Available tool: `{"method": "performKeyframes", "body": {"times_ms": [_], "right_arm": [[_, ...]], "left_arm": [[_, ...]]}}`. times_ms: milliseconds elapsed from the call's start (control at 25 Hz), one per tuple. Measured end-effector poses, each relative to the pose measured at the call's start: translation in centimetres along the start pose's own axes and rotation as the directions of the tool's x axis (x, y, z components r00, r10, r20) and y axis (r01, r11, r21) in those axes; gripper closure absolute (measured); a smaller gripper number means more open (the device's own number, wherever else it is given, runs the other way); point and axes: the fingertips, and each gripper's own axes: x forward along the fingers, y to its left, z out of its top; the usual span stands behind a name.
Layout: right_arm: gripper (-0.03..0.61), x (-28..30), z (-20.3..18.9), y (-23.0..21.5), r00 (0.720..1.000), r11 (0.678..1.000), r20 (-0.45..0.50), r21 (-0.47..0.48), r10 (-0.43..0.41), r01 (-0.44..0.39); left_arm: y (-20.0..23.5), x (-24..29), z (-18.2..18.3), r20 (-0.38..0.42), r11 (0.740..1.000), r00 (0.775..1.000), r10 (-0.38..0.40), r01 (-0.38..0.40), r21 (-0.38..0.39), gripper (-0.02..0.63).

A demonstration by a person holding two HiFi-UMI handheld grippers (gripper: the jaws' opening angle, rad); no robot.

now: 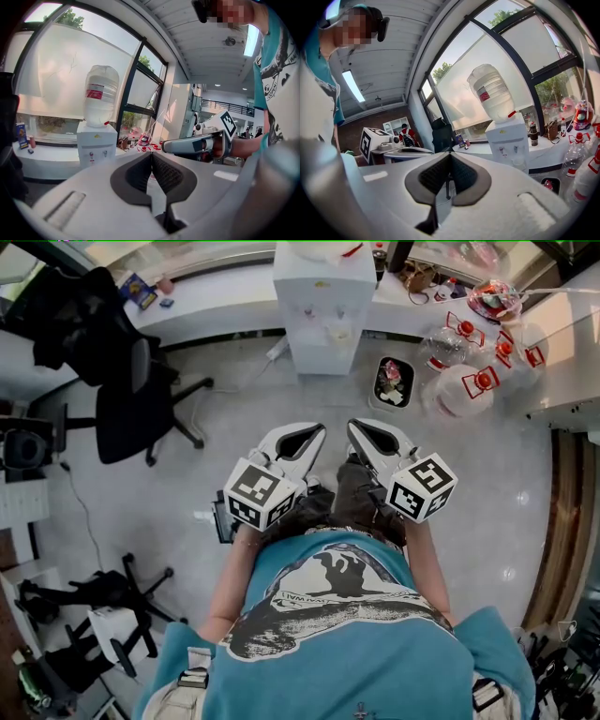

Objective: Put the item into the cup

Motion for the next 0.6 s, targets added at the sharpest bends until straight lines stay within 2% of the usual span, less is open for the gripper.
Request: {"method": "performKeyframes", "body": {"times_ms": [240,600], "right_arm": [[0.578,0.03,-0.24,0.55,1.0,0.999,-0.019,-0.037,0.017,-0.017],[0.578,-0.3,0.18,0.21,1.0,0.999,-0.012,-0.034,0.016,-0.017]], "left_arm": [[-0.33,0.18,0.03,0.0,1.0,1.0,-0.005,0.005,0.009,0.6],[-0.53,0.65,0.26,-0.001,1.0,1.0,-0.007,0.007,0.011,0.6]]}}
